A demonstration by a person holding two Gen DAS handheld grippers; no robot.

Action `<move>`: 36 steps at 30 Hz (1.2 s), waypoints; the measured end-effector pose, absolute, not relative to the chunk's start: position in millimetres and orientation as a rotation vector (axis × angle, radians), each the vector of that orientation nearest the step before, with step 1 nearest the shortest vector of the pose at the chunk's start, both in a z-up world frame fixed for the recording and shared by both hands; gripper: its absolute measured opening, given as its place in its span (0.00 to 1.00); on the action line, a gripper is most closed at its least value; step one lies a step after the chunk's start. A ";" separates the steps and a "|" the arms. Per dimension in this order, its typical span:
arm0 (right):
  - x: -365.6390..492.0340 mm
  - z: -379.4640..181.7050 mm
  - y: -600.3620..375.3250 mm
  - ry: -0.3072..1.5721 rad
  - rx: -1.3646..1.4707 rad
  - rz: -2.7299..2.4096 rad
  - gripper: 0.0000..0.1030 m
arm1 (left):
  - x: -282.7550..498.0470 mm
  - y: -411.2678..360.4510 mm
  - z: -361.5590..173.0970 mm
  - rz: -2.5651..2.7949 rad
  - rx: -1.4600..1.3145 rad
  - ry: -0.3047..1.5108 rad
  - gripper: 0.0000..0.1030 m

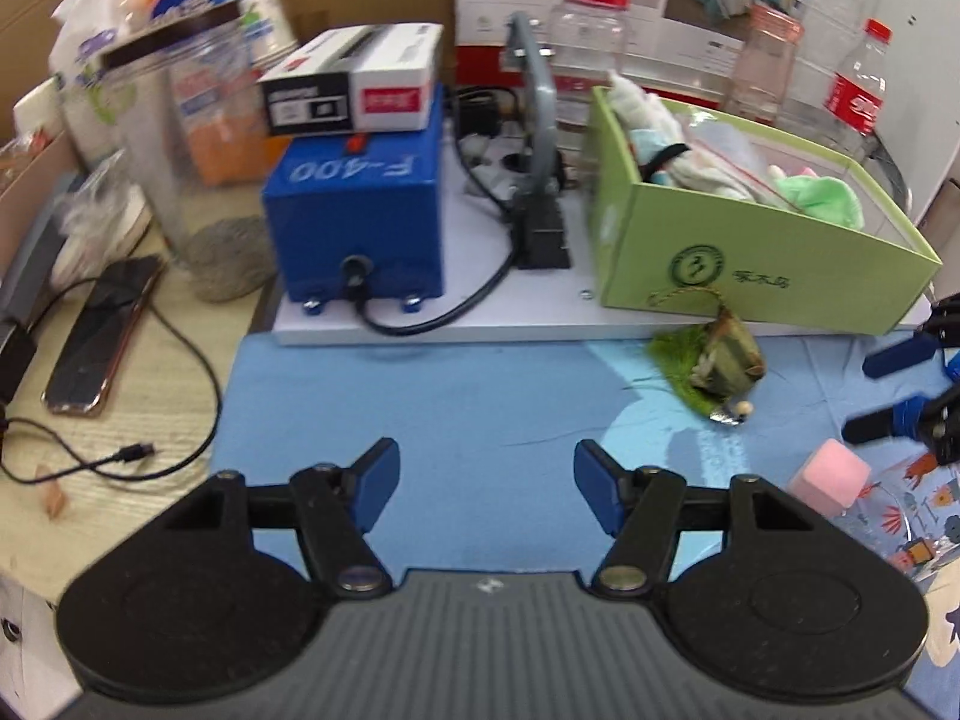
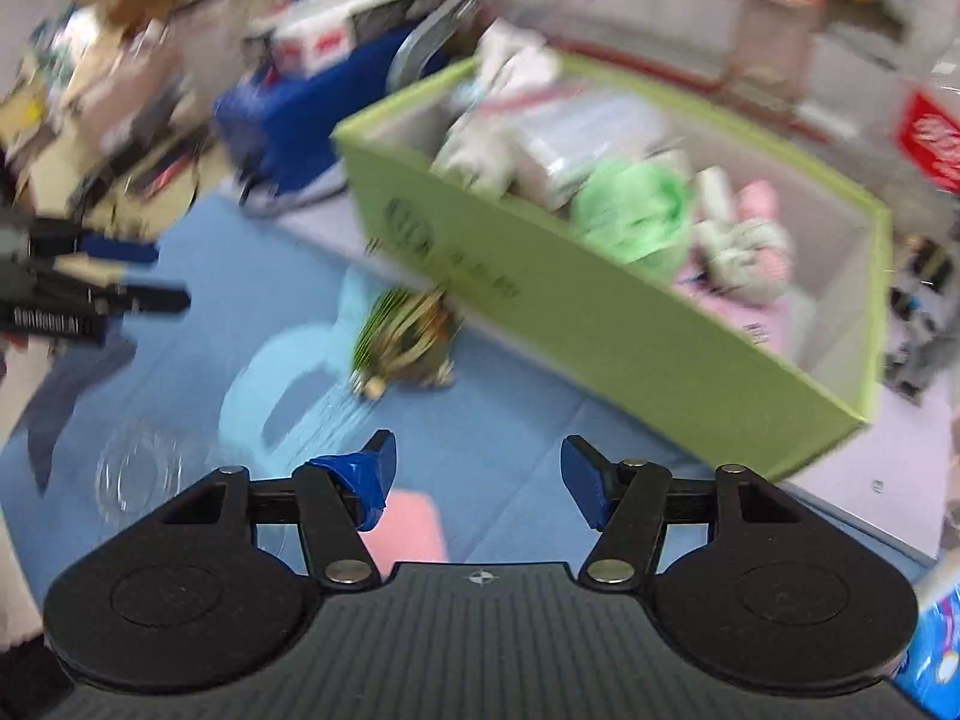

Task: Organize soft objects
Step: 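Withdraw both grippers from the box, moving the right gripper toward the pink sponge cube, then move the left gripper to the camouflage sachet while the right gripper approaches the pink sponge cube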

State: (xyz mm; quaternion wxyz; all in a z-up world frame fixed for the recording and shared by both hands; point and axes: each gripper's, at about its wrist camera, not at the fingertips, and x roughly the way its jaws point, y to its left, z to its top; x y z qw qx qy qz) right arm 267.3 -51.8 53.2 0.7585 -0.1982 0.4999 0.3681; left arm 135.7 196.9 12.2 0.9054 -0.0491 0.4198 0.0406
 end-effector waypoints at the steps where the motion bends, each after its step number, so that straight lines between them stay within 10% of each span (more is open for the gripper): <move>1: 268.5 49.7 -44.3 1.123 -0.463 0.827 0.45 | 134.6 201.9 10.7 0.092 -0.108 0.867 0.63; 18: 266.0 7.8 15.5 1.327 -0.791 0.859 0.46 | 132.5 217.6 4.1 0.104 -0.148 0.873 0.63; 36: 306.8 11.9 -147.7 1.298 -0.408 0.540 0.51 | 136.6 189.4 9.4 0.081 -0.096 0.894 0.63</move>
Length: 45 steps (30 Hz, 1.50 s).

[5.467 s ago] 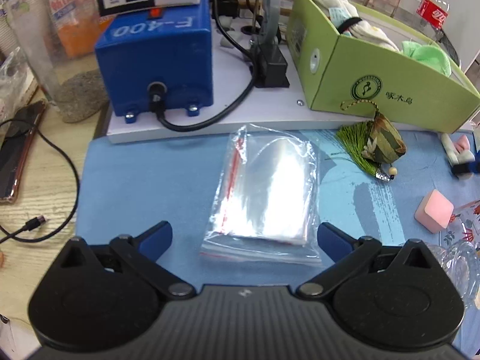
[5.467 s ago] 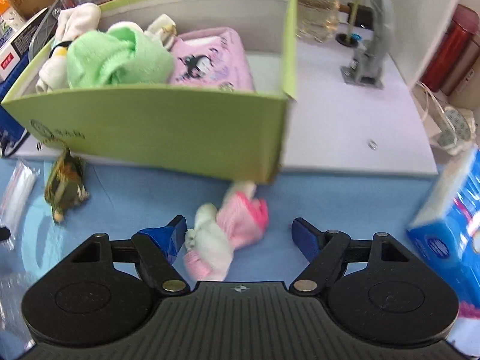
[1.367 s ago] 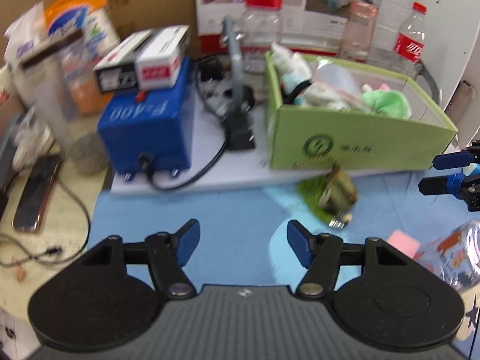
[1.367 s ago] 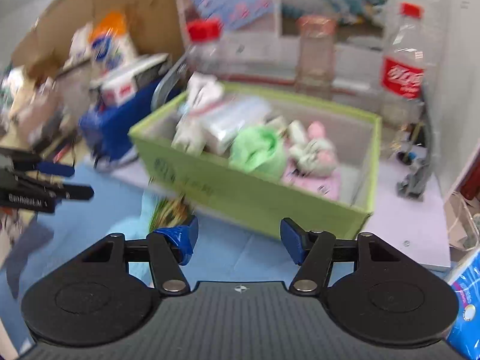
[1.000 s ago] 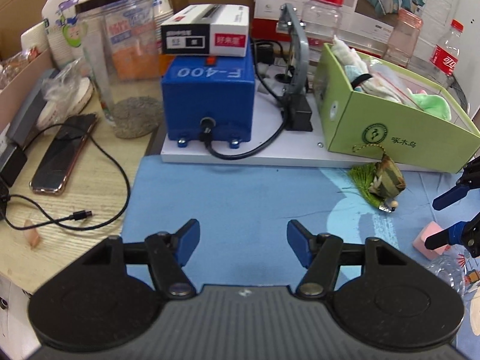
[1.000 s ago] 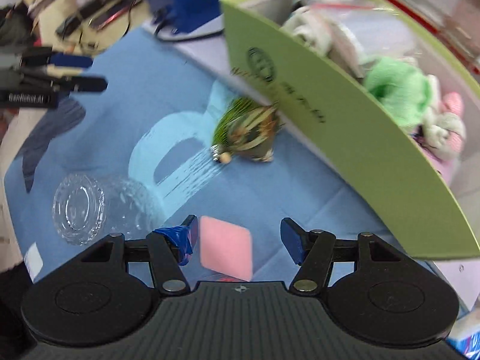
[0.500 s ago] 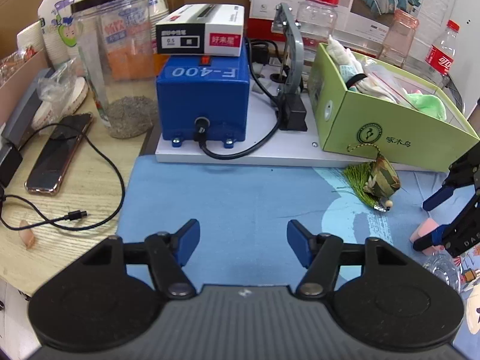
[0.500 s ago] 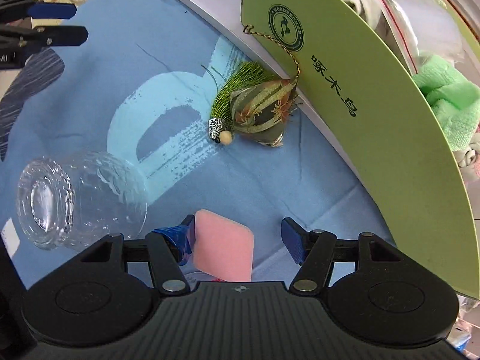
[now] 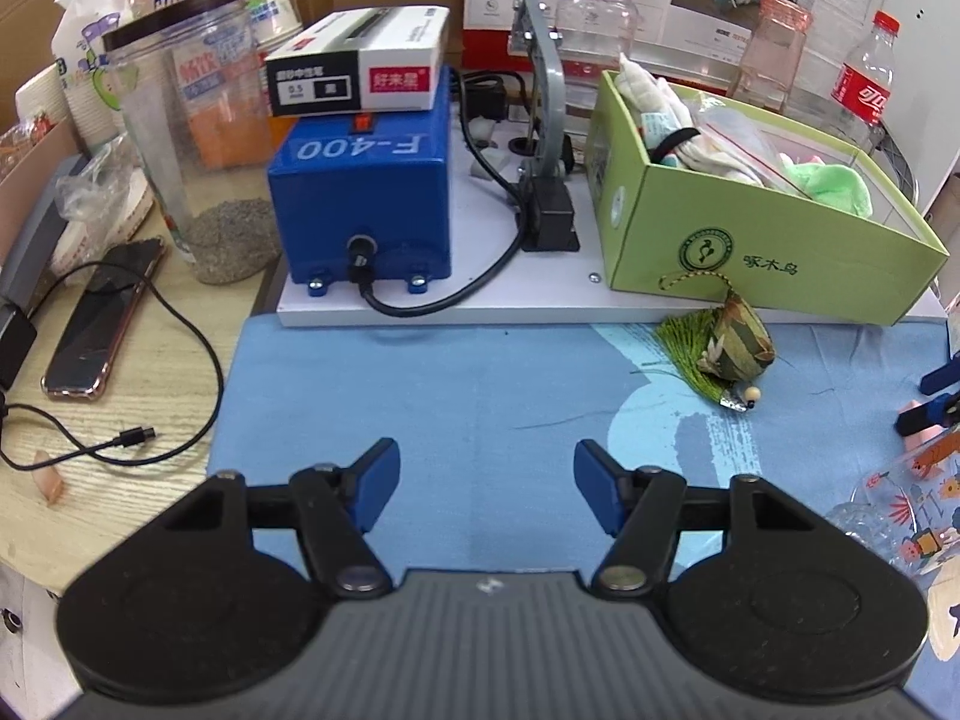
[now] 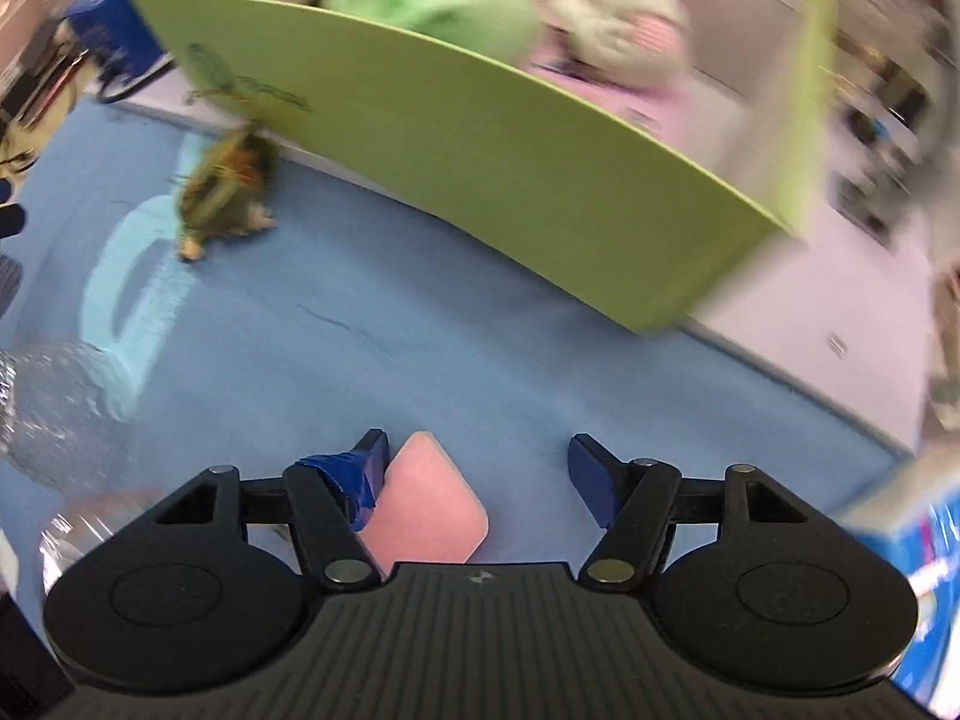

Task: Organize soft objects
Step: 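Move the left gripper to the camouflage sachet while the right gripper approaches the pink sponge cube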

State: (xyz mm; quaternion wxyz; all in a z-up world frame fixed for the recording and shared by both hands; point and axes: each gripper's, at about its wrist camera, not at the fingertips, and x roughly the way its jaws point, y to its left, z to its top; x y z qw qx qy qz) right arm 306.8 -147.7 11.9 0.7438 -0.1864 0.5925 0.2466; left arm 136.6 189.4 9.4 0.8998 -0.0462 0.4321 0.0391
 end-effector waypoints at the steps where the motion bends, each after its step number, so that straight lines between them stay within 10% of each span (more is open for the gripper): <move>1: 303.4 12.9 -160.3 1.285 -0.385 0.525 0.51 | 137.1 186.8 9.6 0.079 -0.092 0.896 0.63; 17: 173.3 -5.1 -261.1 0.458 0.475 0.234 0.54 | 200.4 126.1 12.2 -0.059 -0.152 1.004 0.65; 32: 162.4 -18.1 -280.7 0.386 0.636 0.300 0.56 | 291.5 72.3 -22.0 -0.019 -0.082 1.167 0.68; 45: 160.5 -19.6 -285.0 0.394 0.659 0.293 0.57 | 189.9 186.6 -28.7 0.111 -0.210 1.086 0.68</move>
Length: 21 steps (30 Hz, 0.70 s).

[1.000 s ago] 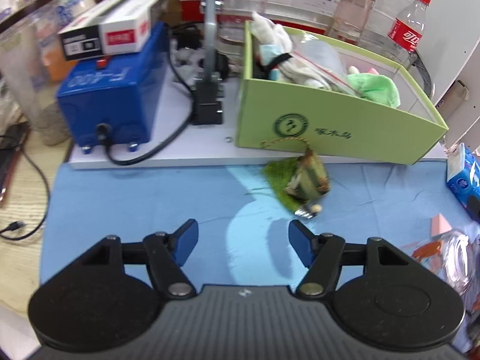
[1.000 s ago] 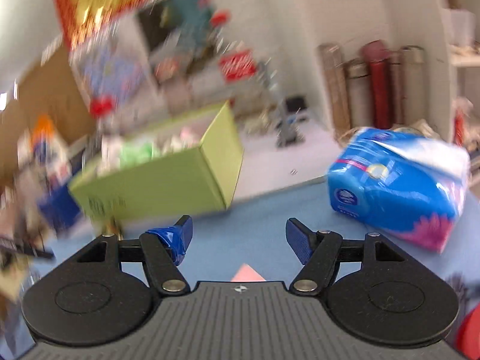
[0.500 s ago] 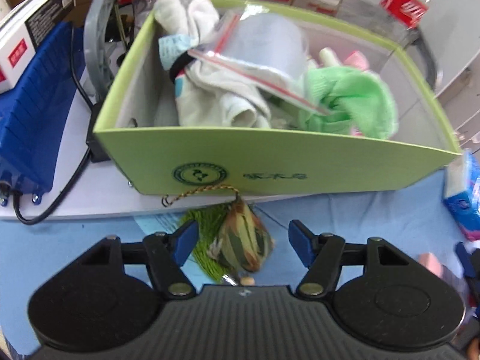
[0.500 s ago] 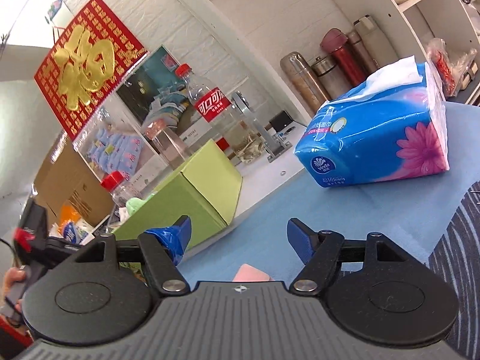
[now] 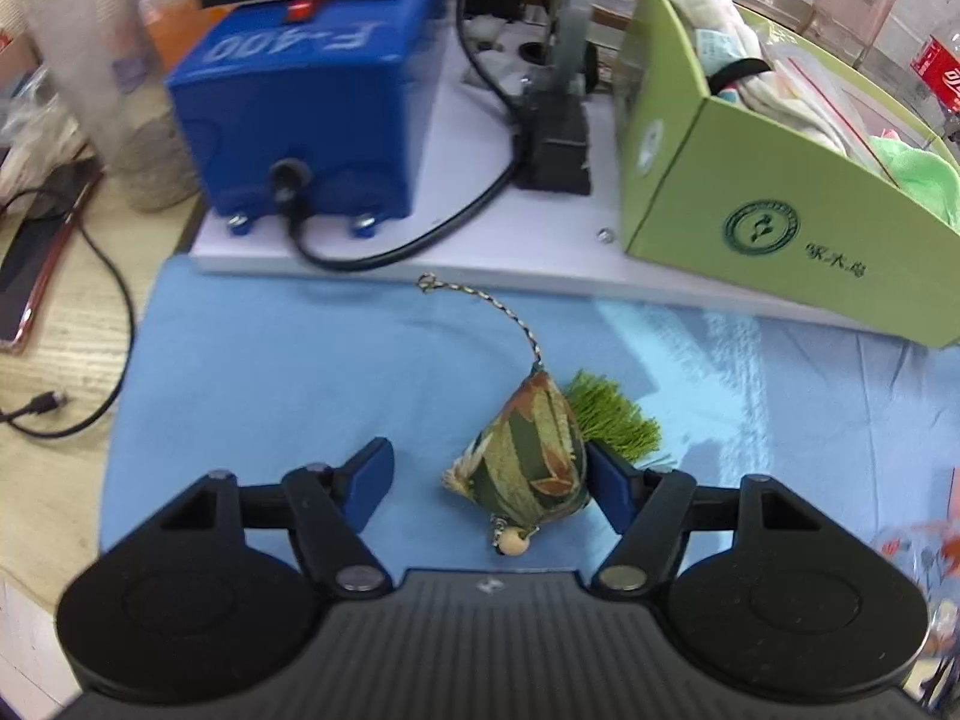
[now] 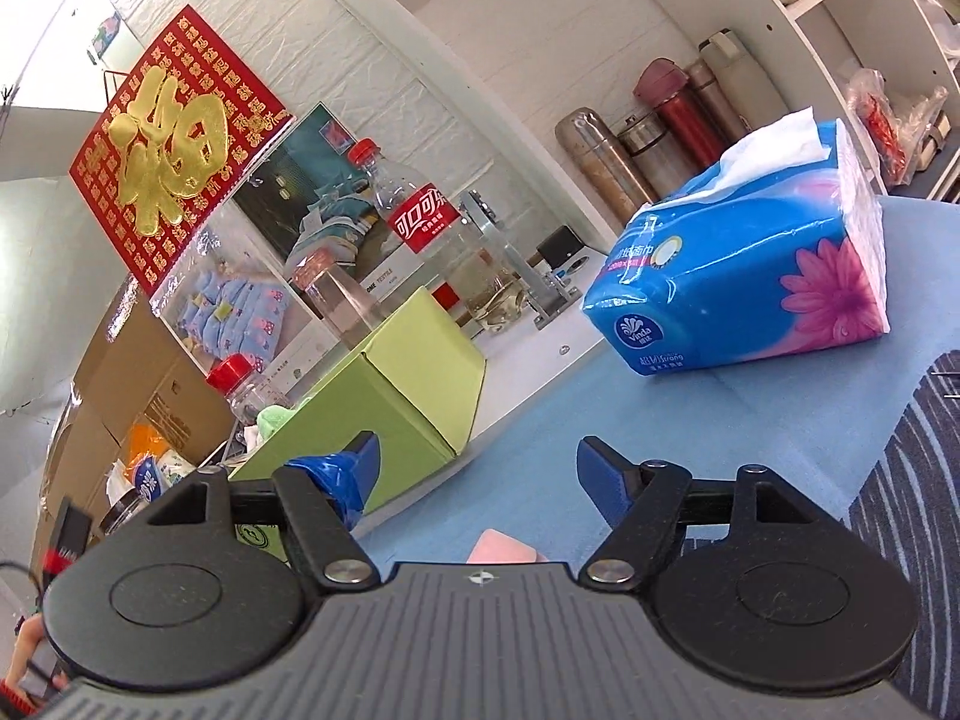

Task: Organize soft objects
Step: 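Move the left gripper to the camouflage sachet while the right gripper approaches the pink sponge cube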

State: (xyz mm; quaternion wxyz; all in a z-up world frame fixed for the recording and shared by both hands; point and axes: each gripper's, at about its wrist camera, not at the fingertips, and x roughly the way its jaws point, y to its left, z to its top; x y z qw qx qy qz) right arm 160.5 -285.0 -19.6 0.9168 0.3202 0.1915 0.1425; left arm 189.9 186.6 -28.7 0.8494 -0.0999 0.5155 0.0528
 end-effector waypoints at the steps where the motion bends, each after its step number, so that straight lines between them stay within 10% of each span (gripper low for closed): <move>1: 160.8 -18.4 -283.1 0.401 0.642 0.290 0.57 | 185.2 191.3 -27.4 0.098 -0.222 1.077 0.68; 21: 144.2 9.9 -221.5 0.661 0.173 0.024 0.58 | 193.8 169.2 -31.7 -0.073 -0.074 0.975 0.71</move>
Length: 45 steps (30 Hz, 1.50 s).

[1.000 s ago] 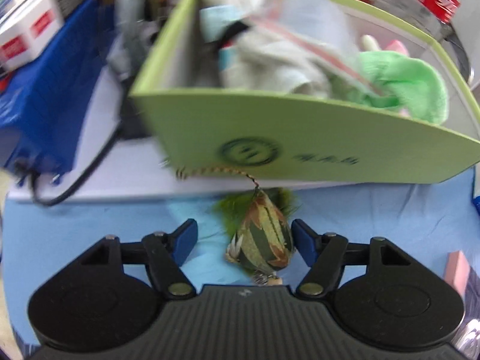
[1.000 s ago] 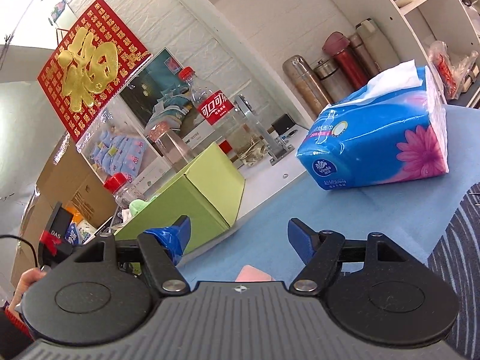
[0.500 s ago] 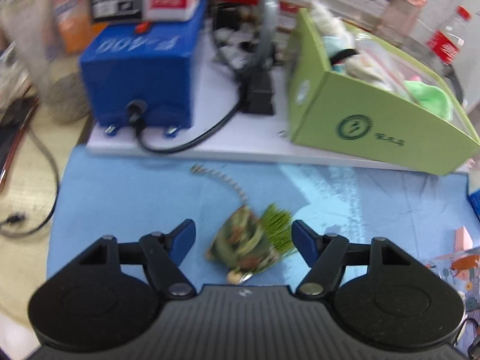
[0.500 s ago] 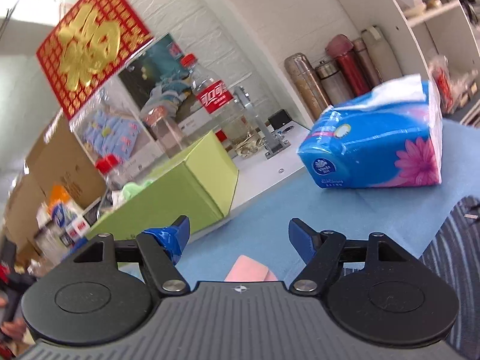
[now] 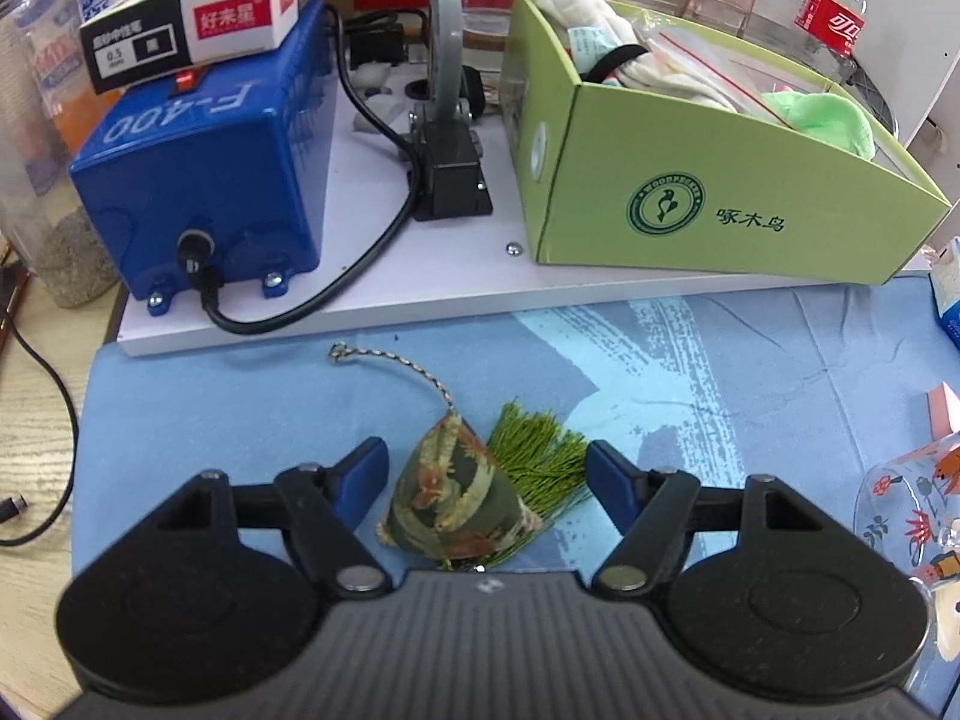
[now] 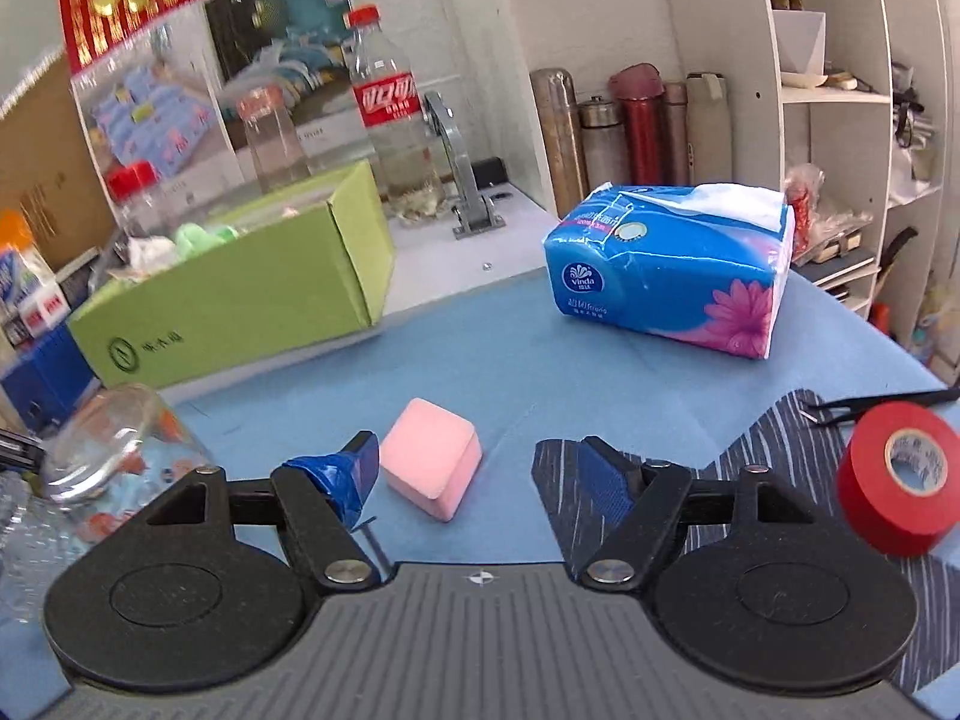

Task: Organize soft objects
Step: 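Move the left gripper to the camouflage sachet while the right gripper approaches the pink sponge cube, then close the left gripper on the camouflage sachet while the right gripper grasps the pink sponge cube, then carry the sachet and sponge cube into the lime-green box and open both grippers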

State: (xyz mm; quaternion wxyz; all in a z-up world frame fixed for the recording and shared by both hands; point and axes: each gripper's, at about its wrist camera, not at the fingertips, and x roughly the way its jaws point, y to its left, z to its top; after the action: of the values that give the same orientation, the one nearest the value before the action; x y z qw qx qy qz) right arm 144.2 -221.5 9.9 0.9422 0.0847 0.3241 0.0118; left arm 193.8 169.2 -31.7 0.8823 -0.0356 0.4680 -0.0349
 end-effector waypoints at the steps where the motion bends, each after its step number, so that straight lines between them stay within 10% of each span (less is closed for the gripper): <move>1: 148.3 8.6 -219.0 0.675 0.167 0.025 0.58 | 193.5 167.9 -32.1 -0.072 -0.064 0.971 0.72; 19: 168.7 -11.2 -198.4 0.676 -0.045 0.041 0.61 | 190.9 155.9 -40.6 -0.066 0.017 0.930 0.78; 22: 166.9 -11.0 -198.6 0.658 -0.043 0.096 0.48 | 181.9 159.8 -34.5 -0.045 0.003 0.916 0.34; 23: 165.5 -9.8 -199.2 0.650 -0.040 0.110 0.23 | 180.2 163.3 -32.1 -0.044 -0.015 0.925 0.33; 24: 165.0 -9.1 -199.5 0.651 -0.043 0.121 0.22 | 178.8 168.0 -30.8 -0.048 -0.046 0.935 0.33; 45: 271.5 135.6 -166.0 0.361 -0.104 0.375 0.22 | 265.0 141.2 138.4 -0.179 -0.192 0.660 0.33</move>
State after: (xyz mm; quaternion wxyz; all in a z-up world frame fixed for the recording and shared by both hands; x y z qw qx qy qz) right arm 271.5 -166.0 135.6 0.9650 -0.0513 0.1784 0.1852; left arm 265.0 141.2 138.4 0.9375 -0.0942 0.3233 -0.0876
